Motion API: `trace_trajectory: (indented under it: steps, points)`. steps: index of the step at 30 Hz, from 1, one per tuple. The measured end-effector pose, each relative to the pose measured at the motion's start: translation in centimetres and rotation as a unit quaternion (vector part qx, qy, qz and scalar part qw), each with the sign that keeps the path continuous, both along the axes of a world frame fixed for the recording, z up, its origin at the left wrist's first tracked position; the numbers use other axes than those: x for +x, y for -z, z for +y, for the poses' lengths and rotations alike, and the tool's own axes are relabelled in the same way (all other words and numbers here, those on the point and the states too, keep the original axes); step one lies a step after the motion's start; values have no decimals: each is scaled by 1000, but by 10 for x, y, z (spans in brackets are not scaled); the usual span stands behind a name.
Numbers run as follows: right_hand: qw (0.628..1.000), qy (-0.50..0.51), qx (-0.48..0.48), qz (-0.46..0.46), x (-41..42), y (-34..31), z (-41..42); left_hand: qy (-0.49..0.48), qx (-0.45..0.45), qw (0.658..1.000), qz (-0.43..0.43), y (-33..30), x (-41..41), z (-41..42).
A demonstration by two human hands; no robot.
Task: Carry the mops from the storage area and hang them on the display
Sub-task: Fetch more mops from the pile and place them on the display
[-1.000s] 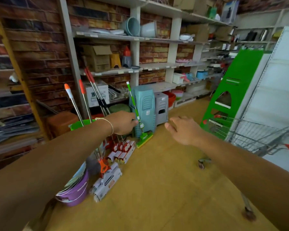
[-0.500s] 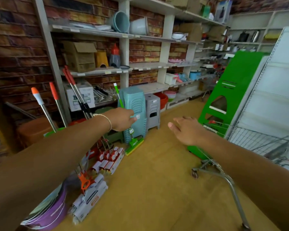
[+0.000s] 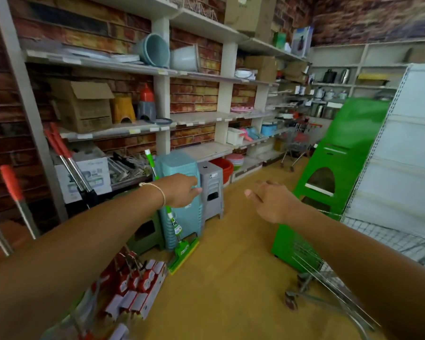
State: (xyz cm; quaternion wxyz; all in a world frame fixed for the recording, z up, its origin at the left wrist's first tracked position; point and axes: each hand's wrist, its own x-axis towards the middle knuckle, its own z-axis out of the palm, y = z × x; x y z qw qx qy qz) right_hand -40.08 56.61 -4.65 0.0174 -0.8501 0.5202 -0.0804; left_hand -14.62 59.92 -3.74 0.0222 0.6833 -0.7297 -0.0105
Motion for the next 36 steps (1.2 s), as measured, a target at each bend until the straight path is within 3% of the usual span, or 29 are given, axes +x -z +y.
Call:
trace_trajectory:
  steps: [12,21,36]
  points:
    - [998,47,21,-21,37,11,-148,15,25,999,20,26,39,-166]
    - [999,3,32,-35,39,49,-325,-3,30,1000,-2,44,20,-316]
    - [996,-62,41,-47,71,19,-575,-93,34,995,25,10,46,-516]
